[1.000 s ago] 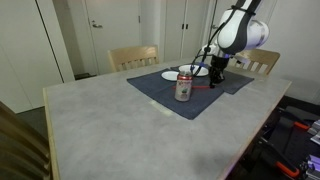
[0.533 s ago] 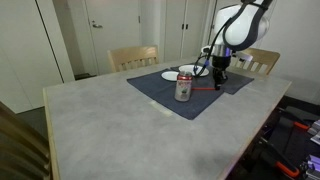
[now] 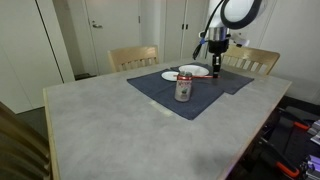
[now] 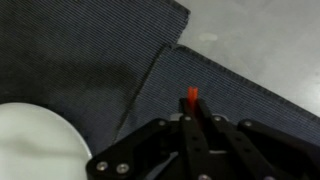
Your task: Pick up the drinking straw from the table and put it in the can drink
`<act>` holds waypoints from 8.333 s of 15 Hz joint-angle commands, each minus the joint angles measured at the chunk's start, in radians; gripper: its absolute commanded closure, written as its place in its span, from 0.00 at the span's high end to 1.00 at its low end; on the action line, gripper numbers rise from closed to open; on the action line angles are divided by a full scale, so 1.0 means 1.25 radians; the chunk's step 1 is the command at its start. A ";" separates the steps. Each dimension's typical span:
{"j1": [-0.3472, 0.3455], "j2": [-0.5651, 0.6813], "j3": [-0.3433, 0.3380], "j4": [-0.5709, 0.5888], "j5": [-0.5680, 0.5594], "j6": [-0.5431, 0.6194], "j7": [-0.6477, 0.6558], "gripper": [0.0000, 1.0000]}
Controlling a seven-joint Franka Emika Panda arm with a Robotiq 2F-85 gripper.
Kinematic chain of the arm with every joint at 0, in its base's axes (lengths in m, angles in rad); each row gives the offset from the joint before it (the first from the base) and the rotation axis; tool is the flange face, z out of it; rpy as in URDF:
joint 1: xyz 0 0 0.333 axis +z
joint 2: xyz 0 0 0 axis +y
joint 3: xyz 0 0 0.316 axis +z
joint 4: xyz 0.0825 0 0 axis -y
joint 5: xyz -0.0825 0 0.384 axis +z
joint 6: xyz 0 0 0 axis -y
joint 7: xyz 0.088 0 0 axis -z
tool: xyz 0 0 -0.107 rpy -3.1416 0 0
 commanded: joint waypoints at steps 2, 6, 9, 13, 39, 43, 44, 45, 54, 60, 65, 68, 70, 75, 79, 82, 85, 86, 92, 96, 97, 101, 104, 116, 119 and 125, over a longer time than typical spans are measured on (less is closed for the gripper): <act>-0.005 -0.123 0.016 0.049 -0.113 -0.173 0.130 0.02; -0.004 -0.218 0.051 0.108 -0.181 -0.305 0.108 0.02; 0.006 -0.260 0.083 0.153 -0.182 -0.405 0.047 0.02; 0.032 -0.300 0.106 0.193 -0.134 -0.491 -0.100 0.02; 0.167 -0.124 0.273 0.347 -0.424 -0.778 -0.427 0.02; 0.179 -0.089 0.285 0.344 -0.530 -0.807 -0.465 0.02; 0.181 -0.084 0.288 0.340 -0.543 -0.805 -0.471 0.02; 0.183 -0.080 0.291 0.334 -0.554 -0.799 -0.479 0.02; 0.199 -0.052 0.312 0.318 -0.608 -0.776 -0.511 0.02; 0.203 -0.021 0.311 0.318 -0.663 -0.778 -0.491 0.02; 0.209 0.003 0.316 0.319 -0.671 -0.781 -0.470 0.02; 0.212 0.019 0.317 0.323 -0.671 -0.778 -0.442 0.02; 0.212 0.027 0.317 0.325 -0.676 -0.776 -0.419 0.02; 0.216 0.039 0.320 0.327 -0.696 -0.777 -0.378 0.02; 0.224 0.043 0.330 0.320 -0.695 -0.780 -0.367 0.02; 0.234 0.052 0.338 0.318 -0.693 -0.785 -0.363 0.02; 0.243 0.060 0.342 0.318 -0.700 -0.789 -0.360 0.02; 0.244 0.062 0.342 0.318 -0.703 -0.791 -0.360 0.02; 0.236 0.064 0.329 0.320 -0.745 -0.800 -0.355 0.02; 0.235 0.066 0.328 0.318 -0.759 -0.805 -0.348 0.02; 0.236 0.066 0.329 0.317 -0.759 -0.805 -0.348 0.02; 0.238 0.067 0.331 0.315 -0.759 -0.805 -0.348 0.02; 0.238 0.067 0.331 0.315 -0.759 -0.805 -0.350 0.33; 0.229 0.065 0.328 0.324 -0.751 -0.792 -0.360 1.00; 0.220 0.055 0.328 0.332 -0.733 -0.775 -0.373 1.00; 0.167 -0.011 0.327 0.364 -0.594 -0.635 -0.443 1.00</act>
